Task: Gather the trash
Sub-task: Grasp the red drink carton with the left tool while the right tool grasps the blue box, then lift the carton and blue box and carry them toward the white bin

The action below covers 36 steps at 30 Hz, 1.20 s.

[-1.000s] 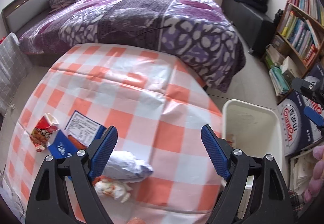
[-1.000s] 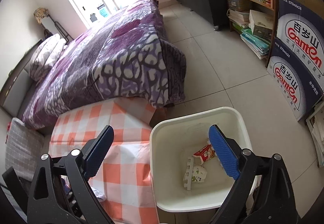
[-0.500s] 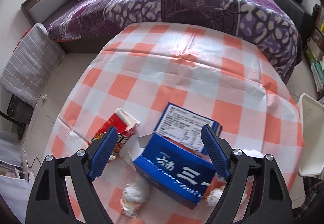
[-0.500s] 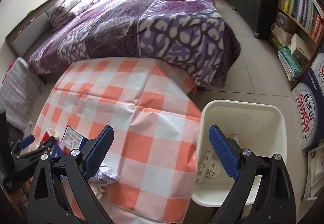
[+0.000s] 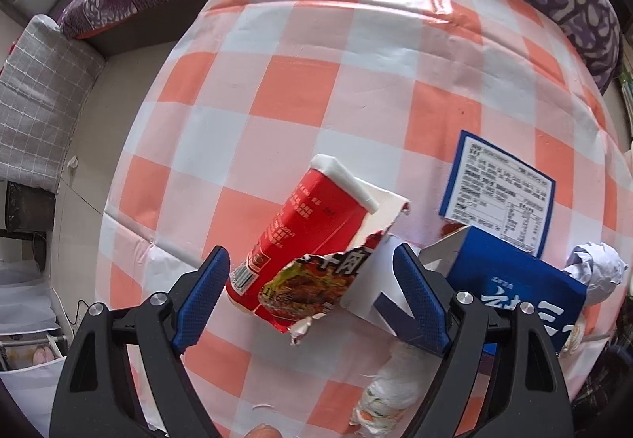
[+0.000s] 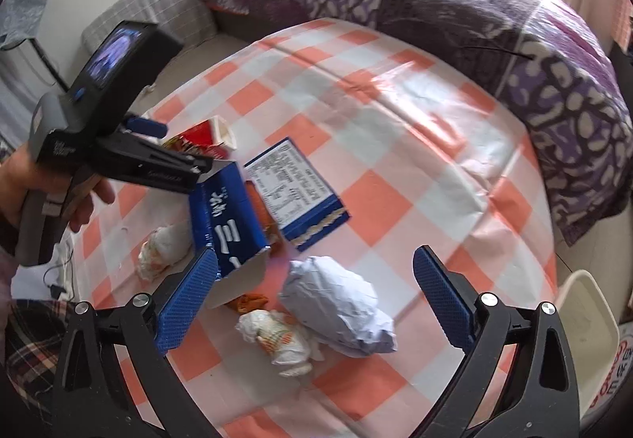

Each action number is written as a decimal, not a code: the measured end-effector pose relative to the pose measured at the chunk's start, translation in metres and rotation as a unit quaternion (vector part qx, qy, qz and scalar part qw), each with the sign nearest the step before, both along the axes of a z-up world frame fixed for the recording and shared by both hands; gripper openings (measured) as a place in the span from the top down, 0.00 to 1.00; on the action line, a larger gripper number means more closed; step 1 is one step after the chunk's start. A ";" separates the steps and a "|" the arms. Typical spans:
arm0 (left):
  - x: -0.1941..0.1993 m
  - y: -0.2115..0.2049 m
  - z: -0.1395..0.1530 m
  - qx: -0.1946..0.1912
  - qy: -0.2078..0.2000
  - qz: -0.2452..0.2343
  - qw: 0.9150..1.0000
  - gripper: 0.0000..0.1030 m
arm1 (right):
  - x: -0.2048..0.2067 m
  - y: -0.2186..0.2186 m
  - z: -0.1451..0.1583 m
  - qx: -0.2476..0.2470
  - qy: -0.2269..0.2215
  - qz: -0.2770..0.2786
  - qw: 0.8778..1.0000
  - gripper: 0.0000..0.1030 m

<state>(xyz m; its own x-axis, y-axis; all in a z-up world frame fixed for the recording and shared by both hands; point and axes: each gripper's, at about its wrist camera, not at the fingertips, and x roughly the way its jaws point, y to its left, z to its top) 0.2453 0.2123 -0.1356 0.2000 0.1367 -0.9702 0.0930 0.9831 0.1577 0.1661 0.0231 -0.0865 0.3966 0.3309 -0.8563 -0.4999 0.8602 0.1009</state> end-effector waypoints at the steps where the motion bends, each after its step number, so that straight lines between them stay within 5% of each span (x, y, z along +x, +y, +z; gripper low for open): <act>1: 0.002 0.005 -0.005 -0.001 0.005 0.002 1.000 0.20 | 0.001 0.007 -0.004 0.000 0.007 0.015 1.000 0.07; 9: 0.008 0.037 -0.024 -0.072 0.034 0.029 0.996 0.20 | 0.009 0.053 -0.029 -0.010 0.043 0.072 0.996 0.07; 15: -0.002 0.052 -0.015 -0.128 0.034 0.035 0.991 0.36 | 0.011 0.082 -0.034 -0.009 0.038 0.100 0.994 0.07; 21: -0.018 0.060 -0.004 -0.138 0.025 0.034 0.989 0.40 | 0.013 0.101 -0.041 -0.028 0.020 0.109 0.993 0.08; 24: -0.022 0.069 0.006 -0.152 0.012 0.053 0.987 0.41 | 0.014 0.106 -0.047 -0.040 0.025 0.111 0.993 0.33; 27: -0.024 0.083 0.016 -0.162 -0.003 0.078 0.984 0.41 | 0.014 0.105 -0.049 -0.032 0.031 0.110 0.993 0.42; 28: -0.024 0.087 0.019 -0.164 -0.008 0.086 0.983 0.41 | 0.013 0.104 -0.046 -0.029 0.030 0.109 0.993 0.53; 36: -0.023 0.084 0.054 -0.171 -0.078 0.135 0.973 0.41 | 0.022 0.087 -0.019 0.025 0.005 0.043 0.999 0.54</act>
